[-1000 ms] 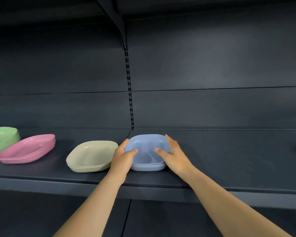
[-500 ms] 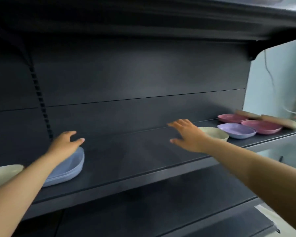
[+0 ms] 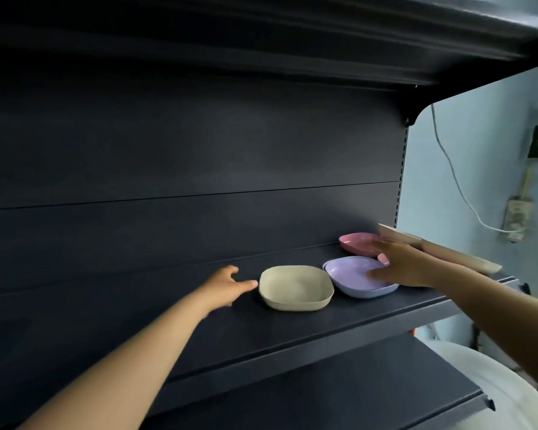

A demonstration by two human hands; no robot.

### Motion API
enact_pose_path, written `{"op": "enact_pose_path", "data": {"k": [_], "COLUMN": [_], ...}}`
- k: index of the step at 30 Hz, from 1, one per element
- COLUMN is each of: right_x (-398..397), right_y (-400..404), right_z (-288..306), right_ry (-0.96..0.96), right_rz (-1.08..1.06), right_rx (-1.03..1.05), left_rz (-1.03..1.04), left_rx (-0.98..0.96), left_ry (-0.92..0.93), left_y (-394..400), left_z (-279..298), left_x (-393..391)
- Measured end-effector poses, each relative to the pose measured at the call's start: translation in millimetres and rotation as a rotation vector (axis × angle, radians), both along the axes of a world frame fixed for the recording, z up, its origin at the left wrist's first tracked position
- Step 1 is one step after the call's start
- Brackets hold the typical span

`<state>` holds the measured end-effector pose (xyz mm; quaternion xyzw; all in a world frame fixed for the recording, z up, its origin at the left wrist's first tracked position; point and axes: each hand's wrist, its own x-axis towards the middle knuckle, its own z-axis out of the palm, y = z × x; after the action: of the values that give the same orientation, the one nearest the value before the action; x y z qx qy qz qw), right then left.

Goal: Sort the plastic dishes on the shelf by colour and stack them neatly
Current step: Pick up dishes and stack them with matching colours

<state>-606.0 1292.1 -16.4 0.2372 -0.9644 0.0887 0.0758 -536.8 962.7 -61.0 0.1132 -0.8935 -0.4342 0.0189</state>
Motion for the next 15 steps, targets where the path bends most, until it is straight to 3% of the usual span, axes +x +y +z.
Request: {"op": "enact_pose_path", "data": {"k": [2, 8, 15], "right_x": [-27.8, -103.7, -158.4], "right_y": [17.7, 34.6, 10.5], "right_z": [-7.4, -24.2, -27.2], "right_ry": [-0.033, -0.21, -0.26], "right_rz": [-0.013, -0.072, 0.017], "right_rx": [-0.024, -0.124, 0.006], "left_rz": [0.042, 0.213, 0.472], "left_rx": [0.108, 0.114, 0.341], "left_ry": [-0.051, -0.088, 0.154], "left_y": [29.7, 56.7, 16.7], "left_z": [-6.4, -32.4, -36.5], "left_x": [-26.0, -77.3, -66.9]}}
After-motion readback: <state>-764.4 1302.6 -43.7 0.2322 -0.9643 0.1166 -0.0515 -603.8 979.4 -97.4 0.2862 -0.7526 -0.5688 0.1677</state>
